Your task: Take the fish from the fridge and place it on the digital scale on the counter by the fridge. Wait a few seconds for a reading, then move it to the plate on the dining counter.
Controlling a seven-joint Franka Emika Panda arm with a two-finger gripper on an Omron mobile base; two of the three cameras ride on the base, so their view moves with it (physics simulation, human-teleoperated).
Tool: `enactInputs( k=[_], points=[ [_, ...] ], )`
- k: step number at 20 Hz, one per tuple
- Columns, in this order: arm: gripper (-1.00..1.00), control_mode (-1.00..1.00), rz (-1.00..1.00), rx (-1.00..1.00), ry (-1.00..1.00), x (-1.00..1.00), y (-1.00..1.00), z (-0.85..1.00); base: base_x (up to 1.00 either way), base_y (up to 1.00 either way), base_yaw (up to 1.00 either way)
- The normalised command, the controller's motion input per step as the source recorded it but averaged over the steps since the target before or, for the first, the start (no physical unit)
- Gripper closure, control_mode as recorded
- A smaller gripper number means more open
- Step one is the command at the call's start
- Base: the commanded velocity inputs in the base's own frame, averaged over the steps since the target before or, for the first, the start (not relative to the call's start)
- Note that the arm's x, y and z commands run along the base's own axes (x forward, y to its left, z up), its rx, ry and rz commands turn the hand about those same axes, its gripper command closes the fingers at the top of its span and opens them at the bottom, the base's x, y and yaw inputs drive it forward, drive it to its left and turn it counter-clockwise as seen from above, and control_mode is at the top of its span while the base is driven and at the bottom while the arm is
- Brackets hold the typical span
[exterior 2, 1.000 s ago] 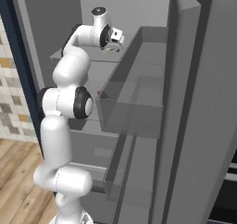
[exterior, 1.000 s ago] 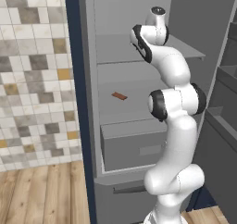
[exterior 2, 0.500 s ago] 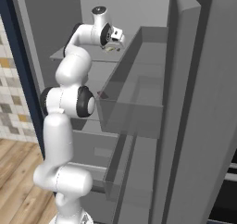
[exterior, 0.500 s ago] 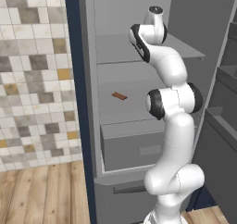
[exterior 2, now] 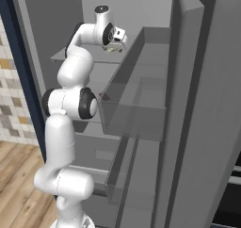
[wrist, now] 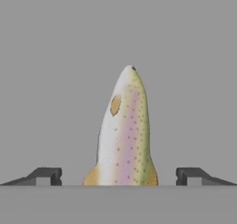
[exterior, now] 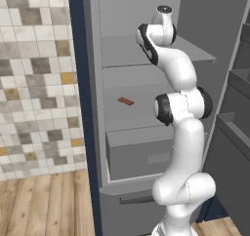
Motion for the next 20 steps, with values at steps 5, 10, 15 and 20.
enactInputs(
  k=[5, 10, 15, 20],
  points=[
    [1.0, -1.0, 0.0, 0.0, 0.03, 0.0, 0.0, -0.04, 0.0, 0.0, 0.0],
    [1.0, -1.0, 0.0, 0.0, 0.07, 0.0, 0.0, -0.14, 0.0, 0.0, 0.0],
    [1.0, -1.0, -0.01, 0.04, 0.01, -0.24, 0.0, -0.31, 0.0, 0.0, 0.0],
    [1.0, -1.0, -0.01, 0.04, -0.05, -0.5, 0.0, -0.59, 0.0, 0.0, 0.0]
  ],
)
